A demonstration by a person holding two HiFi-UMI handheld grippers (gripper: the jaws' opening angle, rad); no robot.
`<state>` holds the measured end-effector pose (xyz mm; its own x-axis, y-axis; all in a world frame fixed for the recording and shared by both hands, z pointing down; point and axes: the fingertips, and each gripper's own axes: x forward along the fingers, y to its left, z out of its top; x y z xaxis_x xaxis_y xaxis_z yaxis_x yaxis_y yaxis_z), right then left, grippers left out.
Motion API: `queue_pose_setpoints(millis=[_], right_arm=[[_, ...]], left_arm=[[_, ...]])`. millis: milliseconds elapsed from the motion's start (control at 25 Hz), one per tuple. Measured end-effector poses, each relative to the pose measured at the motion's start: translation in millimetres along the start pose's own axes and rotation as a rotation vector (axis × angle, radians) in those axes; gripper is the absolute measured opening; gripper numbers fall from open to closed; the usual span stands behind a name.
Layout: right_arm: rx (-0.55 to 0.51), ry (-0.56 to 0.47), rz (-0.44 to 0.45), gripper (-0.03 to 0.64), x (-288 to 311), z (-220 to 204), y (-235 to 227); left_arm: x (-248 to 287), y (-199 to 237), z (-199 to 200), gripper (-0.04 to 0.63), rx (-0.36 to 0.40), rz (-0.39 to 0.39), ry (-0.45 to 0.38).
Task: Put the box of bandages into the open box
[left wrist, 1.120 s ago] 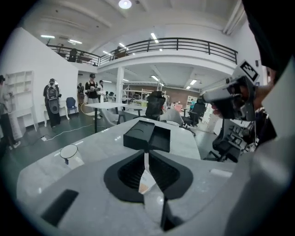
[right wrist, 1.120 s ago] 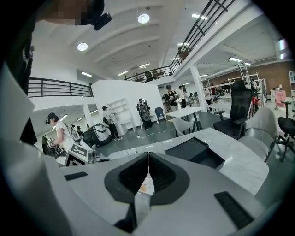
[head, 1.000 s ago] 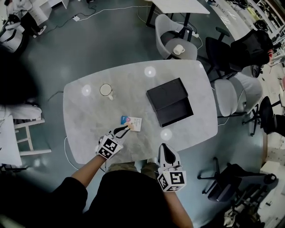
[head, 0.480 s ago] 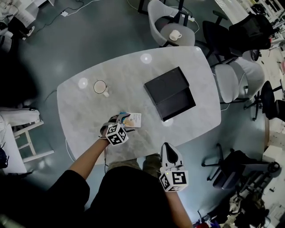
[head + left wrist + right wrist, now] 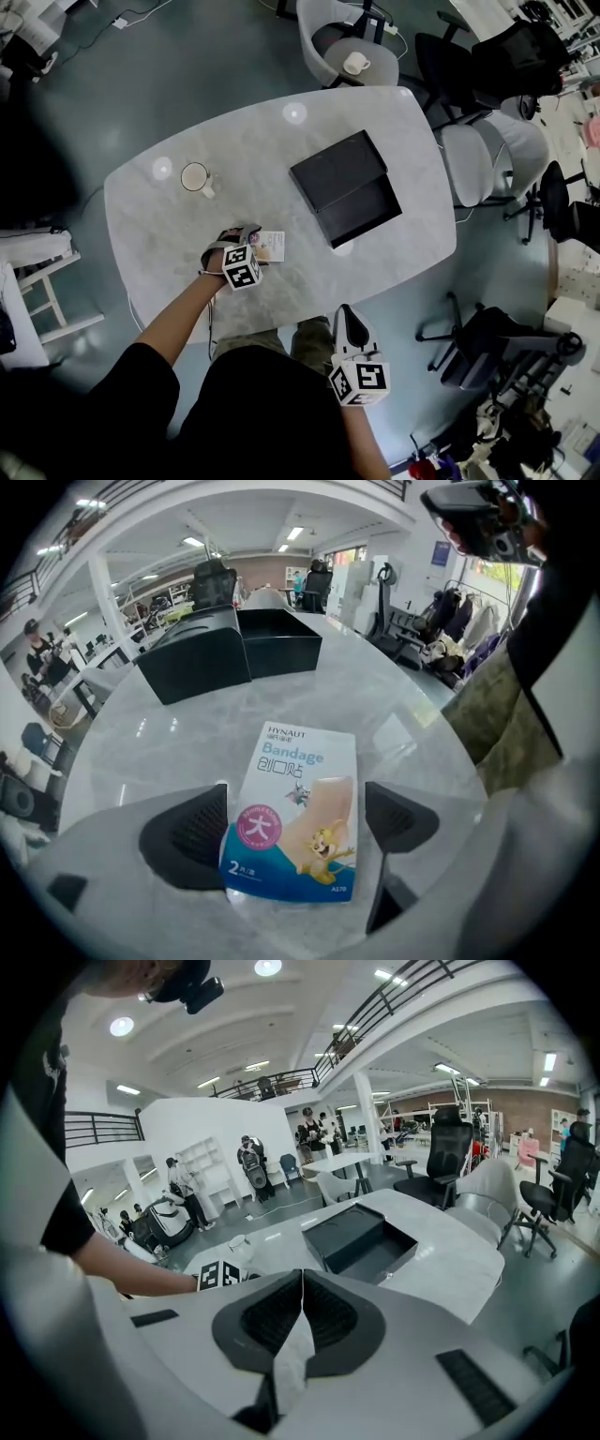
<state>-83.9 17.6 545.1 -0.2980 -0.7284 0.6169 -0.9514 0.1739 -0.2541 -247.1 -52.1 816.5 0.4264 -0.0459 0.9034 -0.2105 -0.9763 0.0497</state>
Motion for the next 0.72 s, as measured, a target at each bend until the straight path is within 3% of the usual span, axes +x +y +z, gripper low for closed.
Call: queue_pose_setpoints(millis=[160, 280, 440, 720], right_arm=[[0.02, 0.004, 0.002, 0.012, -8, -13, 5], [0.031, -0.012, 0.008, 0.012, -14, -17, 2], [0.033, -0.041, 0.039, 0.012, -26, -20, -11], [0.038, -0.118, 0.069, 0.012, -73, -16, -45]], left_arm=[[9, -2, -9, 0.449, 0.054, -0.043, 0.058], [12, -3, -13, 0.448, 0.051, -0.071, 0.087], [8, -7, -8, 0.448, -0.021, -0.059, 0.111], [-41, -27, 23, 0.447, -0.177, 0.068, 0.057]])
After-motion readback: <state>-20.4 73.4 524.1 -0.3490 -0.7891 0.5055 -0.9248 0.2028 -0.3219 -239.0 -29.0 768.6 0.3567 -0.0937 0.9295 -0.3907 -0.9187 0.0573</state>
